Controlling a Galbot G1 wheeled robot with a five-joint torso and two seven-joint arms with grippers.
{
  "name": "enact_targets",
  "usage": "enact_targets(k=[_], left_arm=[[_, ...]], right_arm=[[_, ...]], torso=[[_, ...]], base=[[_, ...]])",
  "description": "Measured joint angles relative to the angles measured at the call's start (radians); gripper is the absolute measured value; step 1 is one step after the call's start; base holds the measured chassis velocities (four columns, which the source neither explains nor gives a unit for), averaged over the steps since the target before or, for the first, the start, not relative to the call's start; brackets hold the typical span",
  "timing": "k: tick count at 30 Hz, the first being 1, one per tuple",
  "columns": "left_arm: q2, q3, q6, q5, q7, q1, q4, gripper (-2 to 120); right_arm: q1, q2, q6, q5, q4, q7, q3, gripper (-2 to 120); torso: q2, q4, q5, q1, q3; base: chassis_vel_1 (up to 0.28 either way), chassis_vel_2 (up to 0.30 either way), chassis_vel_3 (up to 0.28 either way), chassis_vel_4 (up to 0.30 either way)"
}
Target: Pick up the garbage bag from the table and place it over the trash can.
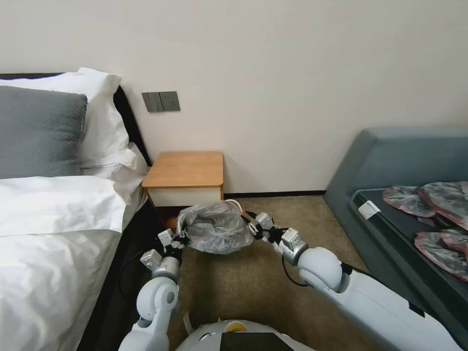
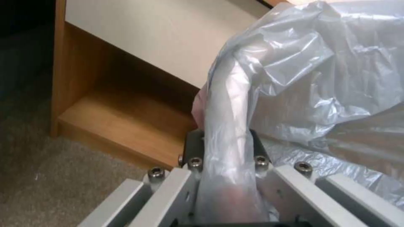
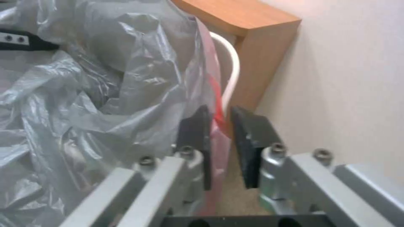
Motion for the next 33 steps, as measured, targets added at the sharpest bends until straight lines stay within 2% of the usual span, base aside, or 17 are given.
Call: enact_targets(k=[1,5,14,27,32,33], left_arm=[[0.0,0.0,0.0,0.0,0.0,0.0,0.0,3],[-0.002,0.0,0.0,0.0,-0.001,-0.001,0.001,3],[-0.005,0.004,0.0,0.001,-0.001,0.001,0.001,3],[0.006,0.015,-0.001,0.005,0.023,0.02,-0.01,3],[0.008,0.013,-0.004,-0.041,0.04,0.025,-0.023,3],[0.008,0.013,-0.003,-0.081,0.045,0.027,-0.033,3]], right_arm=[[0.0,0.0,0.0,-0.001,0.001,-0.001,0.0,7],[0.0,-0.001,0.001,-0.003,0.004,-0.004,0.001,0],[0.005,-0.002,0.006,-0.005,-0.001,-0.005,0.004,0],[0.04,-0.002,0.049,-0.063,-0.083,-0.008,0.03,0],[0.036,0.0,0.057,-0.07,-0.105,-0.008,0.032,0],[0.036,0.003,0.06,-0.073,-0.112,-0.008,0.032,0]], torso=[[0.0,0.0,0.0,0.0,0.0],[0.0,0.0,0.0,0.0,0.0],[0.0,0.0,0.0,0.0,0.0],[0.0,0.0,0.0,0.0,0.0],[0.0,0.0,0.0,0.0,0.0],[0.0,0.0,0.0,0.0,0.0]], base=[[0.0,0.0,0.0,0.0],[0.0,0.0,0.0,0.0],[0.0,0.0,0.0,0.0],[0.0,0.0,0.0,0.0],[0.0,0.0,0.0,0.0],[0.0,0.0,0.0,0.0]])
